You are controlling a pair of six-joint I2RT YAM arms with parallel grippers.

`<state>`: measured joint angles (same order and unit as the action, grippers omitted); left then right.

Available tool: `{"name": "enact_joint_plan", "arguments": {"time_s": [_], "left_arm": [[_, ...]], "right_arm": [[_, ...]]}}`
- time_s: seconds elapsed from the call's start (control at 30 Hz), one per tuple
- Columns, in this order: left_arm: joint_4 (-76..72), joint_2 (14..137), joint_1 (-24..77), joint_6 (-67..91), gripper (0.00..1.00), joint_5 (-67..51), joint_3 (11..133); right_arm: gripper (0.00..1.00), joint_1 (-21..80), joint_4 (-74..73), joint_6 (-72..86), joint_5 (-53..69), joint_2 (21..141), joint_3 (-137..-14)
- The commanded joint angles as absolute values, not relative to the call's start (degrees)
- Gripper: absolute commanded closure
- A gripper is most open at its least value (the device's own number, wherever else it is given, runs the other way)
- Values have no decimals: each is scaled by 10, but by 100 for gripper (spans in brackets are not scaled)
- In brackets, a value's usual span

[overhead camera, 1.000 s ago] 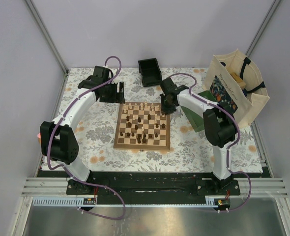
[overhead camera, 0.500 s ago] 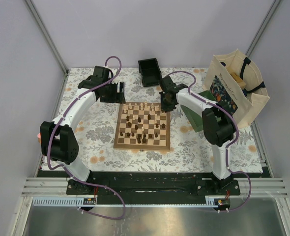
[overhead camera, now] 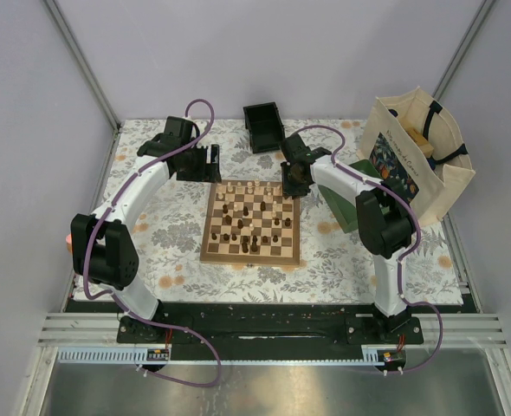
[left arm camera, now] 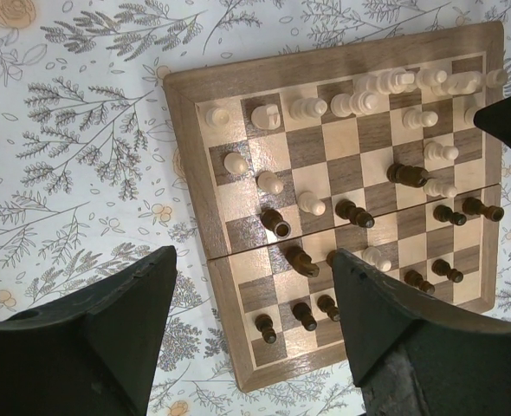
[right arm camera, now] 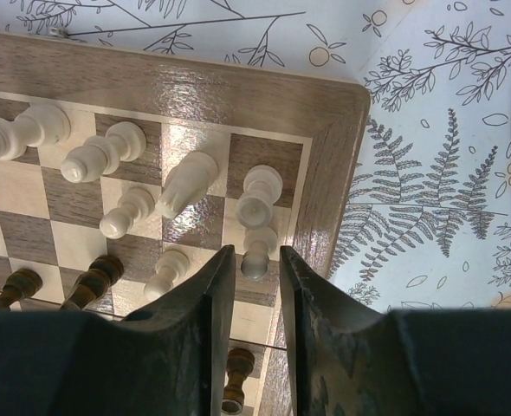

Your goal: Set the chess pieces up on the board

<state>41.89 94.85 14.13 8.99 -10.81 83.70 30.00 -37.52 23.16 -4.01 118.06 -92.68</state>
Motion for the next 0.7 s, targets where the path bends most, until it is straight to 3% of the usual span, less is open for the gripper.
{"name": "enact_joint_plan", "arguments": {"time_s": [0.0,0.3,0.67], "left_arm": [[406,940,140,85,25,-118,828],[405,937,140,87,25,-114,830],[403,926,139,84,23,-105,820]], "right_arm": [[63,303,-383,226,-50,1154,-948],[61,320,-381,228,-40,1090,-918],[60,373,-383,249,-7,1116,-920]]}}
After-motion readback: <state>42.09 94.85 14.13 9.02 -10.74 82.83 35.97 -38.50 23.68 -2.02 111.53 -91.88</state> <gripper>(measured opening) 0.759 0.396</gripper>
